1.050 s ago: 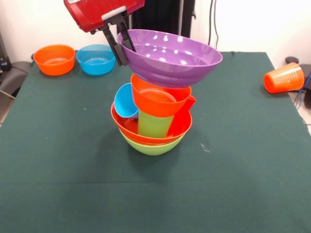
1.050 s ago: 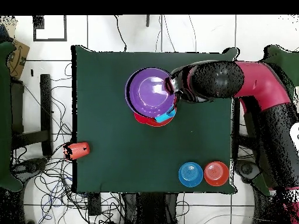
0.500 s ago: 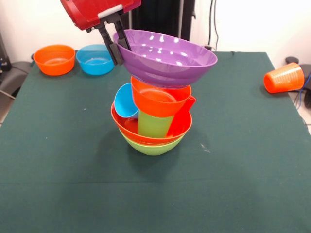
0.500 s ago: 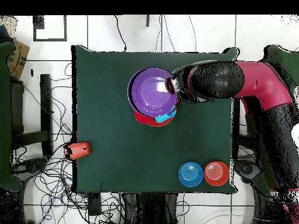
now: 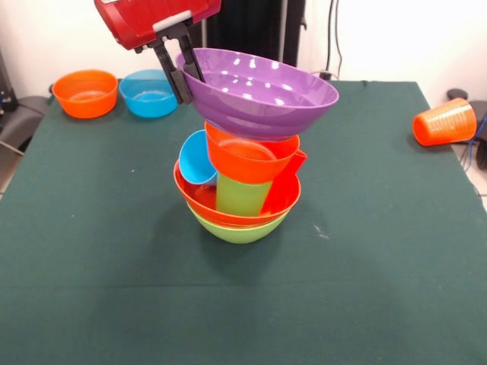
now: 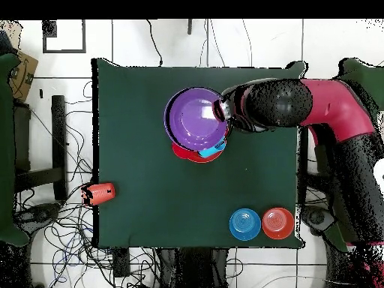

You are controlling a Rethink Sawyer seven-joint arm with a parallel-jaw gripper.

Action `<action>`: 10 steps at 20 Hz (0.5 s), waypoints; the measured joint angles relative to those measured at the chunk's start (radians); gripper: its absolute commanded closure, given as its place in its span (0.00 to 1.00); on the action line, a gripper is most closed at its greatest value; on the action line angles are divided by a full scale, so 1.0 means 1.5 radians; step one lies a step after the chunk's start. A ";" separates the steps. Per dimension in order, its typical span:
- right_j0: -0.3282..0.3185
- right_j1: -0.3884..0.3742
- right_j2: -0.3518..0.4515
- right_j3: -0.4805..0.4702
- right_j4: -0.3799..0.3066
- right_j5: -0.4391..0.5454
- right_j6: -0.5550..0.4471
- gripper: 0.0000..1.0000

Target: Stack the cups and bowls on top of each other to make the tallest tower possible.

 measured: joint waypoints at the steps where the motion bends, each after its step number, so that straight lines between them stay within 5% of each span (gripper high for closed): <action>1: 0.000 0.001 0.000 0.000 -0.001 0.000 0.000 1.00; 10: 0.000 0.001 0.000 0.000 -0.006 0.000 0.000 1.00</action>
